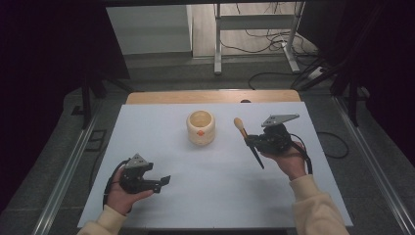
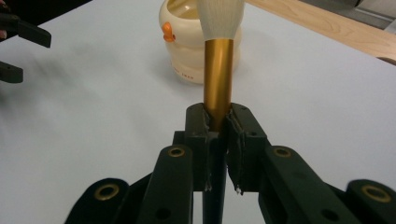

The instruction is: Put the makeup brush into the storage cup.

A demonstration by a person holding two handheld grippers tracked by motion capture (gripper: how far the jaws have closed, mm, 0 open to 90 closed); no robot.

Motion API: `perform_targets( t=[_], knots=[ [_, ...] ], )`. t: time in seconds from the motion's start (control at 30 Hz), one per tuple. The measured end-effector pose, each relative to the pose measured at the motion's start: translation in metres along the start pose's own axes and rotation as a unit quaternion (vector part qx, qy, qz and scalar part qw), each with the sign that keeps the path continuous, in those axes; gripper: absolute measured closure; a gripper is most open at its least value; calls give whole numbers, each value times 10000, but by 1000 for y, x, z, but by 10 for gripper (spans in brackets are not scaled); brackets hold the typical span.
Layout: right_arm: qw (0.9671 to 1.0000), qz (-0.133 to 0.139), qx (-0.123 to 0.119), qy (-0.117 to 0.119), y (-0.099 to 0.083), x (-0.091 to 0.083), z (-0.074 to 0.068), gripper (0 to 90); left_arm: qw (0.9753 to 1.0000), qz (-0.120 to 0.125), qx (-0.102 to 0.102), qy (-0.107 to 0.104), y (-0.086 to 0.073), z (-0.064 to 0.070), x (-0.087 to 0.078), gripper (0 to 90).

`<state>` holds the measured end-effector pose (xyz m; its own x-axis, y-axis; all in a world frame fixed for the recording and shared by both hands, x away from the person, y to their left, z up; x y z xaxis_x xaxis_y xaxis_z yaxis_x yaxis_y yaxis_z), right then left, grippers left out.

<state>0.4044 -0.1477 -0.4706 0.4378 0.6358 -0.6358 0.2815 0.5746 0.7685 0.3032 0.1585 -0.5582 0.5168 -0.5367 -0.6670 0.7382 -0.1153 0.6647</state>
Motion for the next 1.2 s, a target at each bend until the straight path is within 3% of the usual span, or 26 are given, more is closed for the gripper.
perform_targets(
  t=[0.17, 0.43, 0.7, 0.97, 1.2],
  knots=[
    [10000, 67, 5, 8, 2, 3, -3, 798, 9999, 44, 40, -130, 4, 9, 2, 142],
    [9999, 124, -42, 4, 4, 6, -6, 798, 9991, 253, -154, -297, 15, 11, 1, 147],
    [9997, 212, -95, 31, 7, 9, -10, 798, 9978, 459, -200, -439, 24, 17, 1, 153],
    [9993, 341, -168, 34, 10, 11, -14, 798, 9948, 648, -438, -659, 32, 20, 1, 163],
    [9988, 425, -212, 106, 13, 15, -20, 798, 9927, 687, -525, -846, 36, 23, 2, 167]
  ],
)
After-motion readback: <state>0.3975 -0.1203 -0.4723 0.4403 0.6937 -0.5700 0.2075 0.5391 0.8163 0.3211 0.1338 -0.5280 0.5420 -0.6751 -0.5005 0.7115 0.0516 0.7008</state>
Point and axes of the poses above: each handheld gripper's, and its own axes: x roughly forward along the jaws, y roughly out of its top, z roughly to its right, the point moved 9 cm from there along x, roughly forward along the jaws, and after that the axes turned 11 degrees about -x, right-handed, at the moved point
